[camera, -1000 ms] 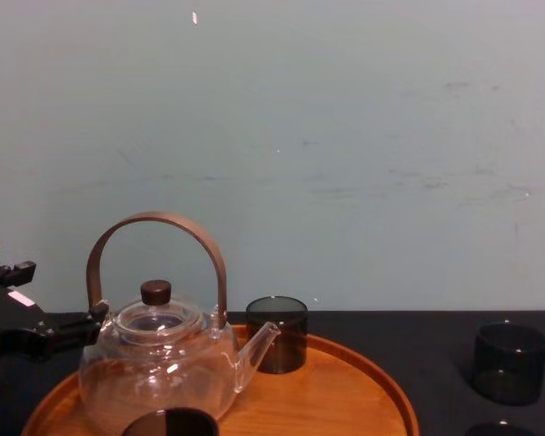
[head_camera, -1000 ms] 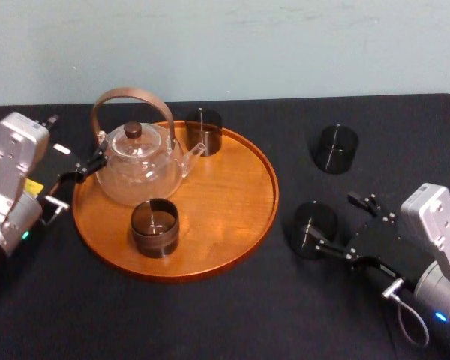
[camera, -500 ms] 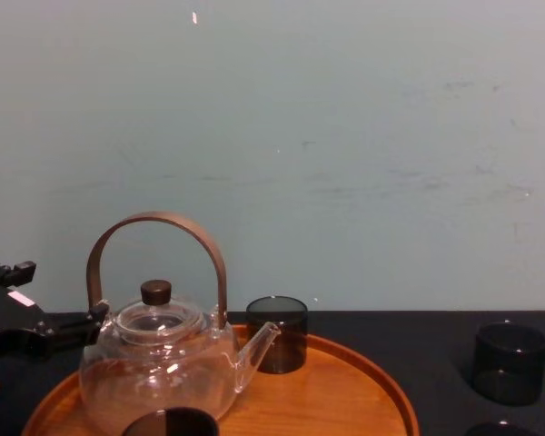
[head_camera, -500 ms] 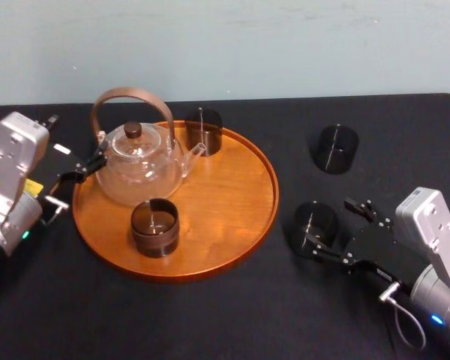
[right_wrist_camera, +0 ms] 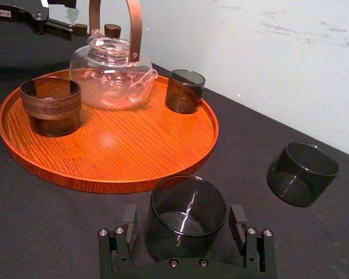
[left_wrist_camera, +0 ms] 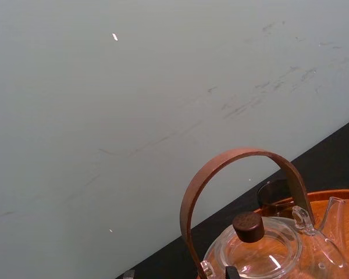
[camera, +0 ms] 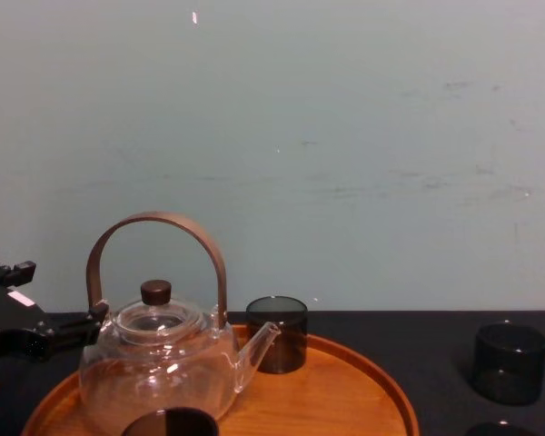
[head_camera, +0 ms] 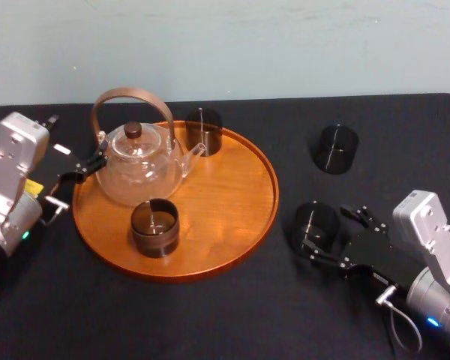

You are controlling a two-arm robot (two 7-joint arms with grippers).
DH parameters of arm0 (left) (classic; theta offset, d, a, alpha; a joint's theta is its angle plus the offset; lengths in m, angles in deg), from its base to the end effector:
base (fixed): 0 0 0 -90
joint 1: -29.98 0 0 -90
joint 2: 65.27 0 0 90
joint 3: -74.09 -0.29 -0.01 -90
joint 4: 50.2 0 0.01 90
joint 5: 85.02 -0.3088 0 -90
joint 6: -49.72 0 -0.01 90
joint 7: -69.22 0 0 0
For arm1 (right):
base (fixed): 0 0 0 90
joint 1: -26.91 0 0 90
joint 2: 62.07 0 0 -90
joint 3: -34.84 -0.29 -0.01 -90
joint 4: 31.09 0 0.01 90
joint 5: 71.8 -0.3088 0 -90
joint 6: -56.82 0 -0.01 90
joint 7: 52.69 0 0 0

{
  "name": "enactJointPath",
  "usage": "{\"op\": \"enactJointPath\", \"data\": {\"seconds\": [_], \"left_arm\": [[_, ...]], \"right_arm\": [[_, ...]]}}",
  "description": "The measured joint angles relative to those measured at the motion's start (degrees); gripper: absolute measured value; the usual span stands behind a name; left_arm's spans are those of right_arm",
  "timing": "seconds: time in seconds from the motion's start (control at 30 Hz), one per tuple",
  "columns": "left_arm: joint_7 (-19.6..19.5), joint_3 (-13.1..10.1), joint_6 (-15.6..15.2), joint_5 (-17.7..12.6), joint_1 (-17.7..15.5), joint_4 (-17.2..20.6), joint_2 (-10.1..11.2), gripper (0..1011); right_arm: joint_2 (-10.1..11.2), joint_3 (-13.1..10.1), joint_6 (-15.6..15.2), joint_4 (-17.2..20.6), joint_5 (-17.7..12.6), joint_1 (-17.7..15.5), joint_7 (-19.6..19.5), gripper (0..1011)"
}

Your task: Pick up the glass from the table and place it on the tray.

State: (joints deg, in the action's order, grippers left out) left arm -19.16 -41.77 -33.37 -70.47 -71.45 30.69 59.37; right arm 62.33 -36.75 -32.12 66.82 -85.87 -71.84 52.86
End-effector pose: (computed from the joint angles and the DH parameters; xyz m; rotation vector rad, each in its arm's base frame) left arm 0.3581 0.0827 -0.3023 0.3044 -0.2849 1.2481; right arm 0.2658 -0.0593 -0.3135 -0.3307 -0.0721 -0.9101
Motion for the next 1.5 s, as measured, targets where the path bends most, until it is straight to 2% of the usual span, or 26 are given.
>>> {"op": "enactJointPath", "data": {"seconds": [0.87,1.5], "left_arm": [[0.00,0.00,0.00,0.00,0.00,0.00,0.00,1010],[0.00,0.00,0.00,0.00,0.00,0.00,0.00,1010]], "right_arm": [[-4.36,-1.72,0.01,-4.55,1.57,1.33,4.09,1002],[-7.61,-2.12,-0.35,-9.22,2.50,5.33,6.72,1002]]}}
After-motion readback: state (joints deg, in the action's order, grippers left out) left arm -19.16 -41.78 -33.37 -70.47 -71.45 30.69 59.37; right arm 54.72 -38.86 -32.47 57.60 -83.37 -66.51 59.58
